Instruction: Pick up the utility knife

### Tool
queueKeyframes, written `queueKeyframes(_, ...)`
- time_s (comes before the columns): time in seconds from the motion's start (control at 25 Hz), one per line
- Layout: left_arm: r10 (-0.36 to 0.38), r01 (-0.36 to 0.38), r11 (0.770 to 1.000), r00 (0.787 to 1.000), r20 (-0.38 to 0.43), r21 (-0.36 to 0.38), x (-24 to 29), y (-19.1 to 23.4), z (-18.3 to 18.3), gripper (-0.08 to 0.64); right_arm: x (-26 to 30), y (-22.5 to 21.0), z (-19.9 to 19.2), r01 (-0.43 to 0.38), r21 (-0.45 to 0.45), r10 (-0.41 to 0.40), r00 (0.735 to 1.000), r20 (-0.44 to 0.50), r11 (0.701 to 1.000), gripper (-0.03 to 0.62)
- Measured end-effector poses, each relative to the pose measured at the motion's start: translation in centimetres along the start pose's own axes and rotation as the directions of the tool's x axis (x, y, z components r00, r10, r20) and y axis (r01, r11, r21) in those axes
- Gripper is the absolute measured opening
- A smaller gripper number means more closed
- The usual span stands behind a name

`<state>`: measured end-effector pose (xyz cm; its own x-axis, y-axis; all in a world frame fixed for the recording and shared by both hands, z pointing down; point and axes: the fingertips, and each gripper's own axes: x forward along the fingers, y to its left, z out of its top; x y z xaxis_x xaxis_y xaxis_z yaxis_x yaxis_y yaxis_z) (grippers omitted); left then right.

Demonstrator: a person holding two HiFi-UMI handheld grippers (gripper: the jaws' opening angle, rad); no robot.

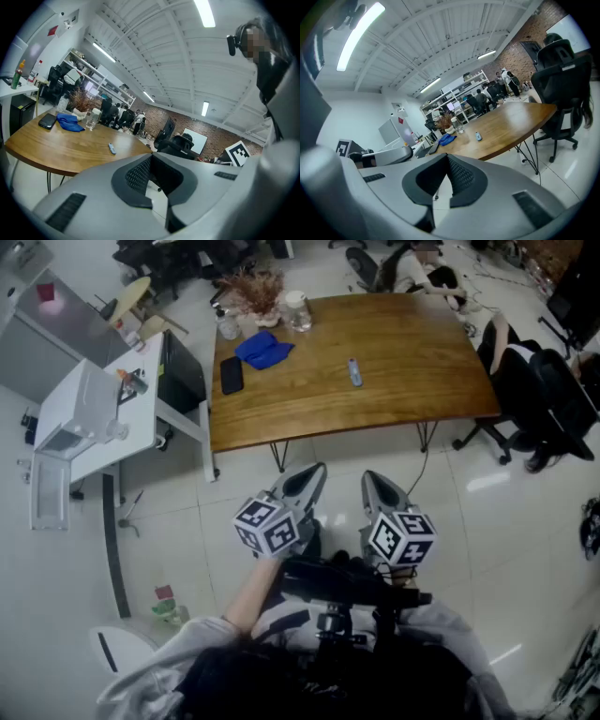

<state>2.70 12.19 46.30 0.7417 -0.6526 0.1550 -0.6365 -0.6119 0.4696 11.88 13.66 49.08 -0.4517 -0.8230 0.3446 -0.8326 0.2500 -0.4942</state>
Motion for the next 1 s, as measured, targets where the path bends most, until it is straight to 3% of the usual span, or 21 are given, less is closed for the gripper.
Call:
queueKeyframes(0.32, -0.034, 0.034, 0.999, 0.999, -0.014, -0.003, 3.9, 4.4, 2.3, 0.006, 4.8, -1.6, 2.5, 0.036, 0.005, -0.036, 0.999, 0.011, 0.999, 0.012)
queueKeyframes(0.52, -0.069, 0.069, 0.997, 0.997, -0.017, 0.026, 6.4, 8.4, 6.1, 0.005, 9.1, -1.3, 5.5, 0.071, 0.027, -0.072, 0.997, 0.040, 0.997, 0.012)
queueKeyframes(1.0, -0.109, 0.110, 0.994, 0.993, -0.050, 0.016, 10.7, 21.1, 12.0, 0.005, 20.1, -1.5, 8.8, 0.167, 0.117, -0.177, 0.982, 0.073, 0.979, 0.012)
